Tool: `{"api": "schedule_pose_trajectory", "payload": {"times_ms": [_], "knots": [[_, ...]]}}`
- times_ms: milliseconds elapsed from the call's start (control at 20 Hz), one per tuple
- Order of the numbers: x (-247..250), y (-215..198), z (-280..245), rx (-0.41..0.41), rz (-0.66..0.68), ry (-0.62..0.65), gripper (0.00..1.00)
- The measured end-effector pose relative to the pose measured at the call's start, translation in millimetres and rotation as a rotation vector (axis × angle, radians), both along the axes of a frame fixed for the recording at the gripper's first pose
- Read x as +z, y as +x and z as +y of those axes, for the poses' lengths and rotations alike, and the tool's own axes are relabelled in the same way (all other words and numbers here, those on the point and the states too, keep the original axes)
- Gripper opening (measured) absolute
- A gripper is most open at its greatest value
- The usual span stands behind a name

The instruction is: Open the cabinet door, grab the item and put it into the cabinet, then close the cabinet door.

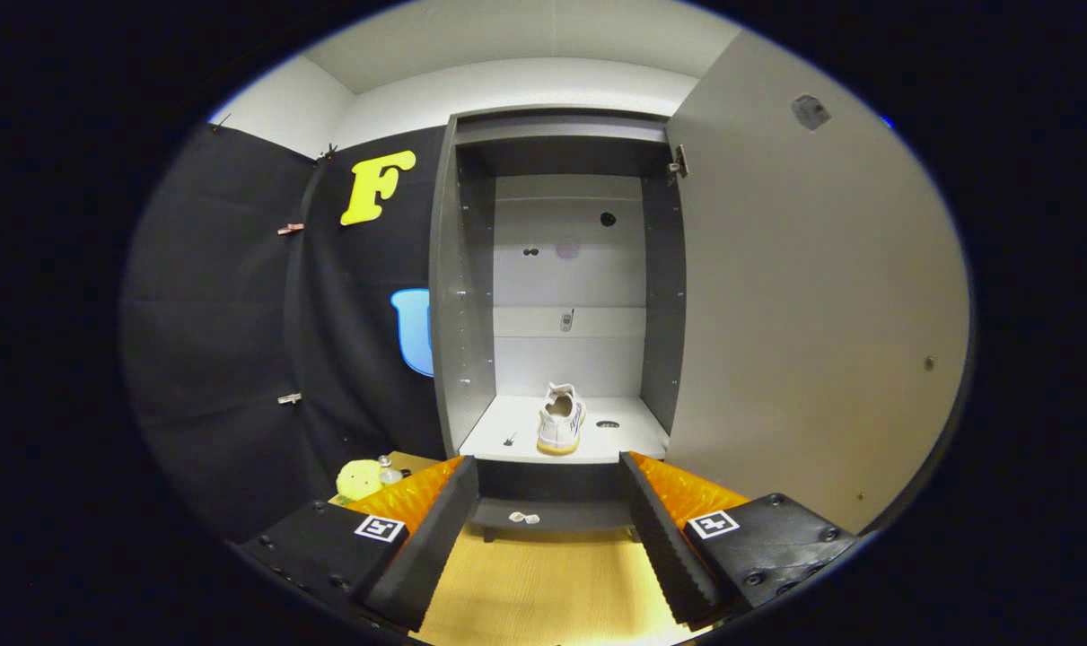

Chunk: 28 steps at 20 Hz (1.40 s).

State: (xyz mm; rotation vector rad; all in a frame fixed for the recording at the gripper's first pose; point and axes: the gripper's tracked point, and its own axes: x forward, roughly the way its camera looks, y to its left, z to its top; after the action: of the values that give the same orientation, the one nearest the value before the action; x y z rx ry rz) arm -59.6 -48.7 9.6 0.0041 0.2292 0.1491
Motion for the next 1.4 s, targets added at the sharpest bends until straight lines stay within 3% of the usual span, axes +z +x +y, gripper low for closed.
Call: {"api": "schedule_pose_trajectory", "payload": {"times_ms": [250,500,800,1000,1400], "knots": [[24.2,-54.6,-46.3,0.061,-0.016,-0.005,0.98],[44.9,-90.8,-99.5,0.072,-0.037,0.054,0.98],[49.7,-115.9,-167.8,0.028,-0.035,0.096,0.98],[50.2,-113.7,-225.7,-0.047,-0.047,0.072,0.98],[58.4,-56.5,-298.5,-0.162,-0.101,0.057,0.98]]}}
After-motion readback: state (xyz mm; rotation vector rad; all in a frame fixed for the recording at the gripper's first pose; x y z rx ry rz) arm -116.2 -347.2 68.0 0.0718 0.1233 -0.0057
